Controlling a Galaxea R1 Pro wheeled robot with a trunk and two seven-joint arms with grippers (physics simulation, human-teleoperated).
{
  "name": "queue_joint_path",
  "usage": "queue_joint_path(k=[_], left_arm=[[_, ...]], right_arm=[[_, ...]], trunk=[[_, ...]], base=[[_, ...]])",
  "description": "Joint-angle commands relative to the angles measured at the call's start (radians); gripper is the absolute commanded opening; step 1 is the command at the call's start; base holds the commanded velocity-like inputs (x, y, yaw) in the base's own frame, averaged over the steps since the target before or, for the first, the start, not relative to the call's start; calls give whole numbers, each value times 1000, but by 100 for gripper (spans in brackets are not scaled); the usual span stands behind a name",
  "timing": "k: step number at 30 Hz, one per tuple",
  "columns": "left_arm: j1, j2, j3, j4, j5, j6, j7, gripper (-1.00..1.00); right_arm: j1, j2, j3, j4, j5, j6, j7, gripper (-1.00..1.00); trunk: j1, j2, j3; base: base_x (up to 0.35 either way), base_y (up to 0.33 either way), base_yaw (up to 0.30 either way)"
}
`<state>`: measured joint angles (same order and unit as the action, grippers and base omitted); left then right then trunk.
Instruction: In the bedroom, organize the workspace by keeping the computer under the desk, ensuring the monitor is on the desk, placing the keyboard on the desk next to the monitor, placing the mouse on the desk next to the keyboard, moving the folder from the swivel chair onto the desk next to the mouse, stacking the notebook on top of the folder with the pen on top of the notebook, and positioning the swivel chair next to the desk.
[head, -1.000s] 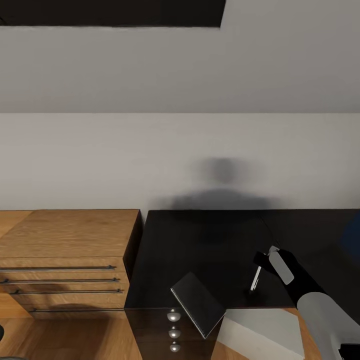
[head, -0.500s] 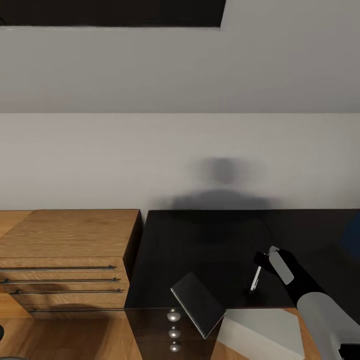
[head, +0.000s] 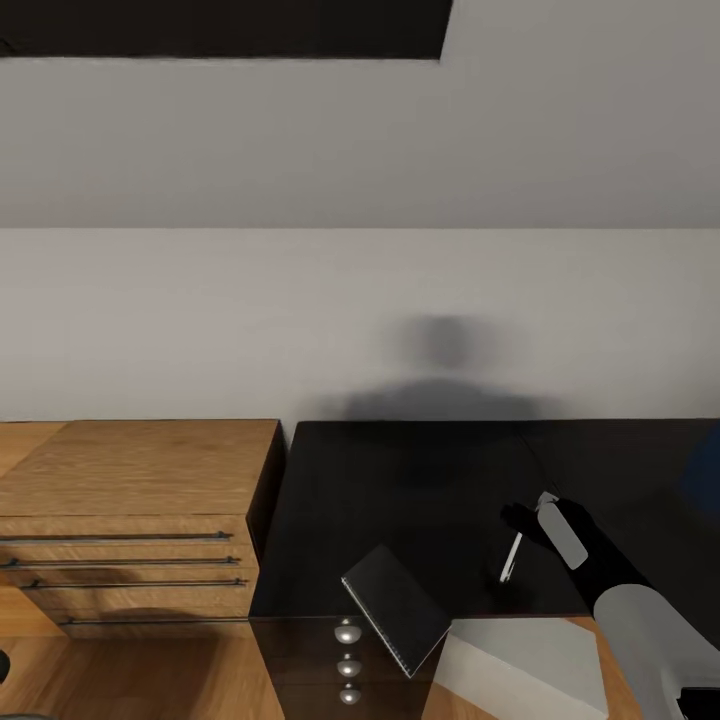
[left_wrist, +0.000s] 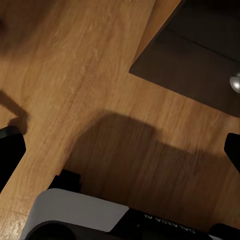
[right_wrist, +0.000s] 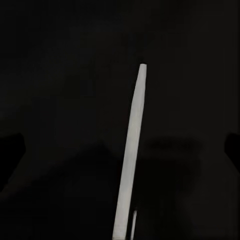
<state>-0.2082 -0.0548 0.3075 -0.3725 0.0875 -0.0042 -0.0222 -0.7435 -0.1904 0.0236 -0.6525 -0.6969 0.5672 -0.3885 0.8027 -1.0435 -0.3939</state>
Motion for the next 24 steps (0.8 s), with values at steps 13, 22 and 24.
queue_joint_path(k=[13, 22, 24], left_arm=[[0, 0, 2, 0, 9, 0, -2, 100], [0, 0, 2, 0, 9, 0, -2, 100], [0, 0, 2, 0, 9, 0, -2, 100]], right_arm=[[0, -3, 1, -2, -14, 3, -7, 100], [0, -4, 2, -2, -12, 3, -8, 100], [0, -4, 2, -2, -10, 3, -9, 100]], trunk=[[-50, 91, 40], [-84, 154, 68], [-92, 168, 74]], base=[[0, 0, 0], [0, 0, 0], [0, 0, 0]])
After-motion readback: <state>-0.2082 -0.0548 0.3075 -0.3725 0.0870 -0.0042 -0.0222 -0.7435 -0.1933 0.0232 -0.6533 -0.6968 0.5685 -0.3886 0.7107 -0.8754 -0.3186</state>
